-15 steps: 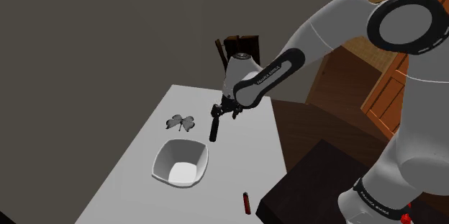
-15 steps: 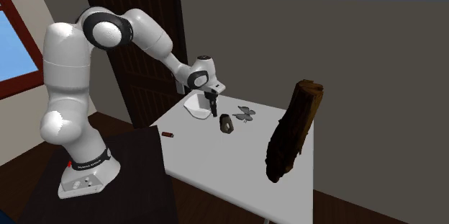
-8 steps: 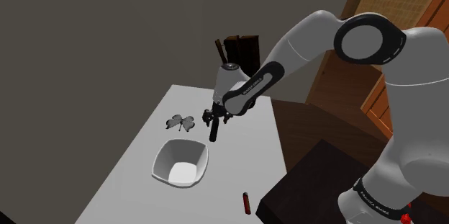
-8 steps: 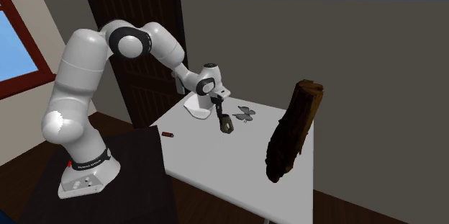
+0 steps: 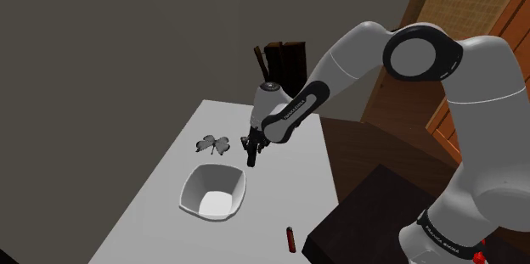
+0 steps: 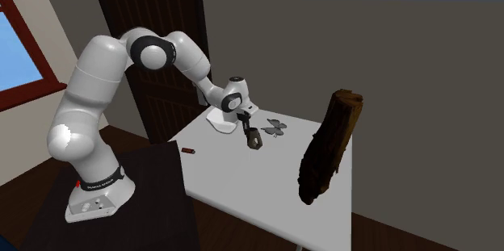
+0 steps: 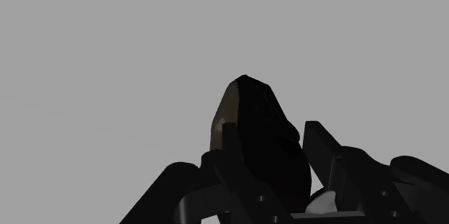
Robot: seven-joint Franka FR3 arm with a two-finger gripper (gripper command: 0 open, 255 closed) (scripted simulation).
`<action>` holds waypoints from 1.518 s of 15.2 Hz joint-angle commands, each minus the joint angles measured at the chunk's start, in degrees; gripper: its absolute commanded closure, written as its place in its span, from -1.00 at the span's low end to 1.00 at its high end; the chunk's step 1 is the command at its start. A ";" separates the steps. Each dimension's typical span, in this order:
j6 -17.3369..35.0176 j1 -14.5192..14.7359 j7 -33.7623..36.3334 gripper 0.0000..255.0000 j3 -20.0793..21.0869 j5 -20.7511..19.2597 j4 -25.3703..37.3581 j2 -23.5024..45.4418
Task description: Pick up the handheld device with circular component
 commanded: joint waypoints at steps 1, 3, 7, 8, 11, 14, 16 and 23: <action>0.03 0.03 0.03 1.00 -0.01 -0.01 0.05 0.10; 0.04 0.02 0.02 1.00 -0.01 -0.01 0.03 0.09; 0.08 0.03 0.04 1.00 -0.02 -0.02 0.02 0.12; 0.22 -0.06 -0.03 1.00 -0.03 -0.03 -0.26 -0.03; -1.24 -0.33 -0.33 1.00 0.33 0.26 -0.82 -2.04; -2.78 -0.59 -0.64 1.00 0.69 0.59 -1.22 -3.98; -3.83 -0.76 -0.86 1.00 0.93 0.83 -1.45 -5.25; -7.68 -1.31 -1.65 1.00 1.69 1.71 -1.83 -9.49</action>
